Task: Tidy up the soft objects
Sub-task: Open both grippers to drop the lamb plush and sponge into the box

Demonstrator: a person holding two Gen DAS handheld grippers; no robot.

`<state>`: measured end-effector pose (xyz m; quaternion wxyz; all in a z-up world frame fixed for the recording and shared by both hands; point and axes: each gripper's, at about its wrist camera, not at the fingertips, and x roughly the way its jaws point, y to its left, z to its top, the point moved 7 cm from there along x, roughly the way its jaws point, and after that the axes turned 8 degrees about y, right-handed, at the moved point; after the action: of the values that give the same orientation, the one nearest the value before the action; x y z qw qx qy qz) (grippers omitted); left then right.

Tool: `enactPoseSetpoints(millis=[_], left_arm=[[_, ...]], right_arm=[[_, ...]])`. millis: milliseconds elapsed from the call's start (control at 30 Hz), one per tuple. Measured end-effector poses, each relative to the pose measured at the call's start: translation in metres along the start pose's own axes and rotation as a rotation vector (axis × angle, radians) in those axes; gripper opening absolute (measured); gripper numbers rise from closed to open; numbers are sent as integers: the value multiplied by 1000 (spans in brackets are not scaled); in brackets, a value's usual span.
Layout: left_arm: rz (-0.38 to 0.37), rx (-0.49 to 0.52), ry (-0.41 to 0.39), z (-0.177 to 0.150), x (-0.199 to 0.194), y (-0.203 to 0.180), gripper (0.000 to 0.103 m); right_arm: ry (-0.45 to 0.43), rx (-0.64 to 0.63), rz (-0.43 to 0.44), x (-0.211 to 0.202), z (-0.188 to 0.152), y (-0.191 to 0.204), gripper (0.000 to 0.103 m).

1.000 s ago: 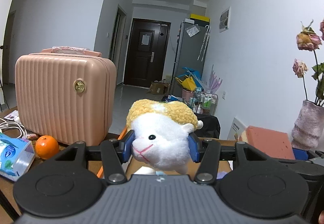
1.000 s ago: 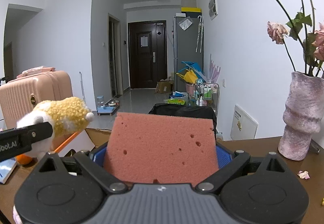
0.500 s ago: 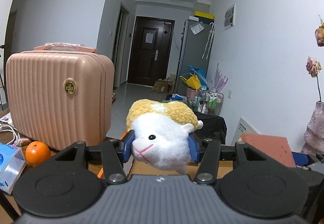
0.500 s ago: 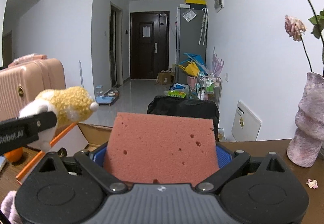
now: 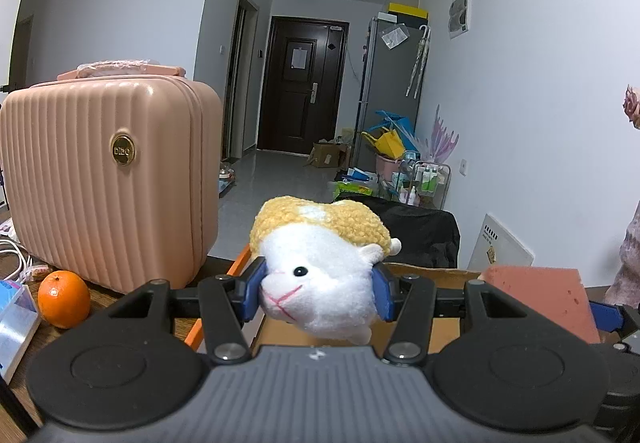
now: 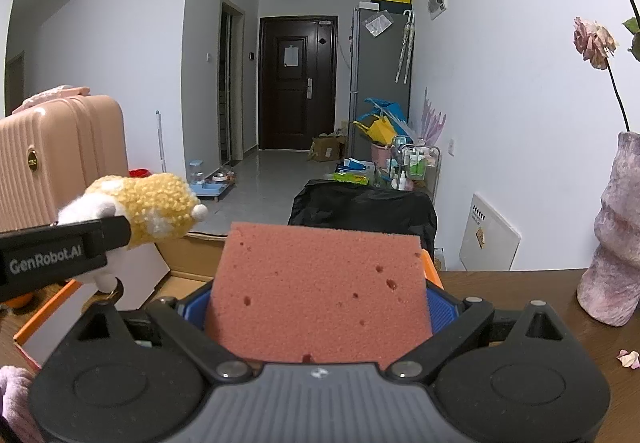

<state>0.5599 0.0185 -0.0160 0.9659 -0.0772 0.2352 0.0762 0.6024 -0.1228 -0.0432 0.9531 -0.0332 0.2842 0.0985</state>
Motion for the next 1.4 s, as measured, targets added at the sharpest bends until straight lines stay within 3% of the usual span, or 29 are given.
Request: enactPoseSetpoints(millis=[200, 267, 367, 600, 1067, 1400], left_arm=[[-11, 9, 14, 2, 2, 3, 61], [-7, -7, 28, 1, 3, 5, 87], [45, -27, 9, 1, 1, 11, 101], [82, -41, 5, 3, -4, 15, 103], [79, -48, 28, 5, -19, 24, 103], [51, -22, 9, 3, -56, 30, 103]], right_arm=[[32, 41, -11, 8, 0, -7, 103], [41, 60, -14, 11, 2, -10, 103], [43, 81, -11, 11, 2, -14, 103], [49, 64, -12, 11, 1, -14, 103], [55, 55, -39, 2, 4, -15, 103], [15, 62, -14, -36, -1, -14, 103]])
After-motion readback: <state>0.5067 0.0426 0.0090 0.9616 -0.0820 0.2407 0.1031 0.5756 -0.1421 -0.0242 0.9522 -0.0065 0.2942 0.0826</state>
